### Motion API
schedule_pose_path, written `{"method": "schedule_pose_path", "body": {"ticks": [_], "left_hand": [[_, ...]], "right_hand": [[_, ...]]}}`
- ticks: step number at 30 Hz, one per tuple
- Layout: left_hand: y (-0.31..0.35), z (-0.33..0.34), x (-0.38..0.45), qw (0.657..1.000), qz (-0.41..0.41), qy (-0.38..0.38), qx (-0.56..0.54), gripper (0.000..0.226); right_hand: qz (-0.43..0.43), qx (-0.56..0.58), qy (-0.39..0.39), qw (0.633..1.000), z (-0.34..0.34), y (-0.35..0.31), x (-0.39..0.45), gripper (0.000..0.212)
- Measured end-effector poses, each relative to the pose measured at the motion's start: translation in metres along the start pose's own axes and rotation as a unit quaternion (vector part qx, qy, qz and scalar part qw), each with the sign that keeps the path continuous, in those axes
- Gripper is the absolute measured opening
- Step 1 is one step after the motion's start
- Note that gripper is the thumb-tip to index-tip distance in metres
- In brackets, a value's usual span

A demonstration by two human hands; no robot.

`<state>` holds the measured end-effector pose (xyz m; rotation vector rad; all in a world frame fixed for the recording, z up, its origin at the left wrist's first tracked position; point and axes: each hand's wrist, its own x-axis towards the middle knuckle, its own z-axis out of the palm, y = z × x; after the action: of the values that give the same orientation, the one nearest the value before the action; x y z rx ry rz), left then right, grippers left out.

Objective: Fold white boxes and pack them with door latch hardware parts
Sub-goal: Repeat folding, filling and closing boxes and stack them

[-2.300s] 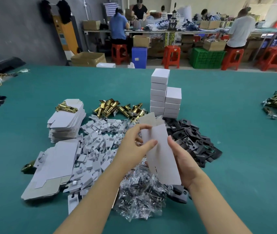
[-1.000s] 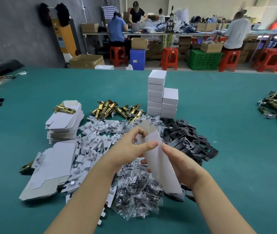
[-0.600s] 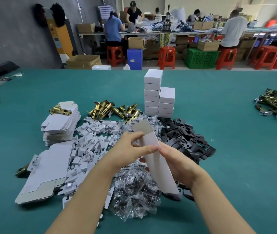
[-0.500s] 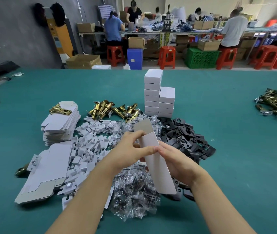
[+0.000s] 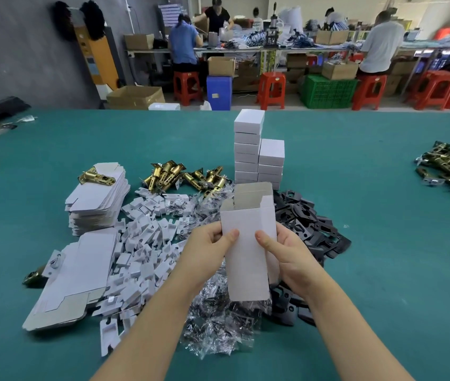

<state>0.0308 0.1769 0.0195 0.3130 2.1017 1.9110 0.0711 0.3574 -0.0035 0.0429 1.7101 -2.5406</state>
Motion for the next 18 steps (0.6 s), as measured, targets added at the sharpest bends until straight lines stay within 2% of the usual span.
{"method": "schedule_pose_path", "body": {"ticks": [6, 8, 11, 18], "left_hand": [[-0.005, -0.004, 0.003, 1.0, 0.018, 0.023, -0.002, 0.015], [-0.006, -0.008, 0.004, 1.0, 0.013, 0.02, -0.008, 0.02], [-0.009, -0.011, 0.004, 1.0, 0.008, 0.012, -0.017, 0.023], [-0.012, -0.014, 0.001, 0.999, -0.009, -0.008, -0.038, 0.029]], "right_hand": [[-0.06, -0.15, 0.062, 0.985, 0.001, -0.003, 0.003, 0.038], [-0.079, -0.172, 0.078, 0.979, -0.002, -0.004, 0.003, 0.053], [-0.091, -0.159, 0.037, 0.982, -0.002, -0.007, 0.001, 0.064], [-0.08, -0.153, 0.023, 0.985, -0.002, -0.012, -0.001, 0.039]]}}
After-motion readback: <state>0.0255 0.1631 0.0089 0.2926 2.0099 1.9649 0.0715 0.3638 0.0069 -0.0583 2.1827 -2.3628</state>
